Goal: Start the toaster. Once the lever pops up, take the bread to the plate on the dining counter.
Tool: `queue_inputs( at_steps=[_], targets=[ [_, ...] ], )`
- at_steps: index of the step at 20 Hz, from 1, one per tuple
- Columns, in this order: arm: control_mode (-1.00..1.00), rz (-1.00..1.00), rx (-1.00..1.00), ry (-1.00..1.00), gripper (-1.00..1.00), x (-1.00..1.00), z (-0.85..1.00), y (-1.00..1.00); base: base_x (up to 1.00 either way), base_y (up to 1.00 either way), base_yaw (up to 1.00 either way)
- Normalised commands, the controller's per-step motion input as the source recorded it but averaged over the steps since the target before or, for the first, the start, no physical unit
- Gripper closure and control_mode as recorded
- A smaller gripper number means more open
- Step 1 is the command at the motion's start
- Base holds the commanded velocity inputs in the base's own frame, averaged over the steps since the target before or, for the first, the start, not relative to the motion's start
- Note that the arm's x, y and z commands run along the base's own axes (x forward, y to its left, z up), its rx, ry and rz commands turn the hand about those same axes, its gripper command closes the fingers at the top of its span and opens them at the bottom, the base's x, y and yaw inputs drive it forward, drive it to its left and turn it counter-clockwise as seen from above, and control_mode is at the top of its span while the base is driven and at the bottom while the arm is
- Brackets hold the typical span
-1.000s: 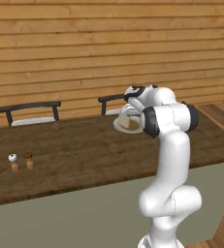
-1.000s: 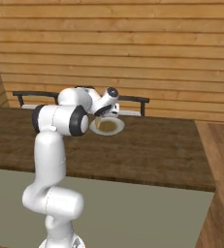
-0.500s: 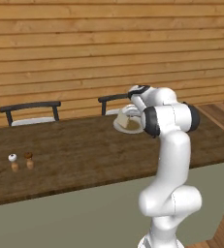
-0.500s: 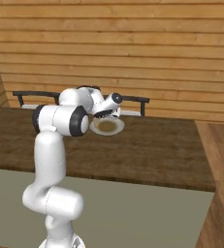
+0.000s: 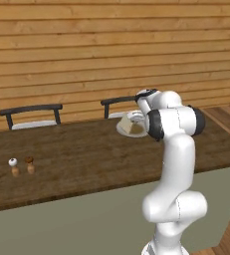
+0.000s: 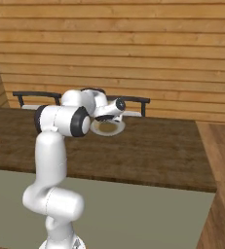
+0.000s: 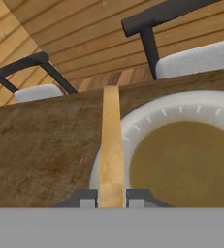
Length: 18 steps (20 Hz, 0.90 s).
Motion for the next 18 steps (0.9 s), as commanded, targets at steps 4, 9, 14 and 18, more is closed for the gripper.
queue_inputs(
  at_steps=[4,9,14,18],
  targets=[
    [-1.0,0.0,0.0,0.0,1.0,0.01,-0.03,-0.04,0.0,0.0,0.0],
    [-1.0,0.0,0.0,0.0,1.0,0.08,0.0,-0.02,0.0,0.0,0.0],
    [-1.0,0.0,0.0,0.0,-1.0,0.04,-0.01,0.0,0.0,0.0,0.0],
    [-1.0,0.0,0.0,0.0,-1.0,0.13,0.0,-0.09,0.0,0.0,0.0]
  ],
)
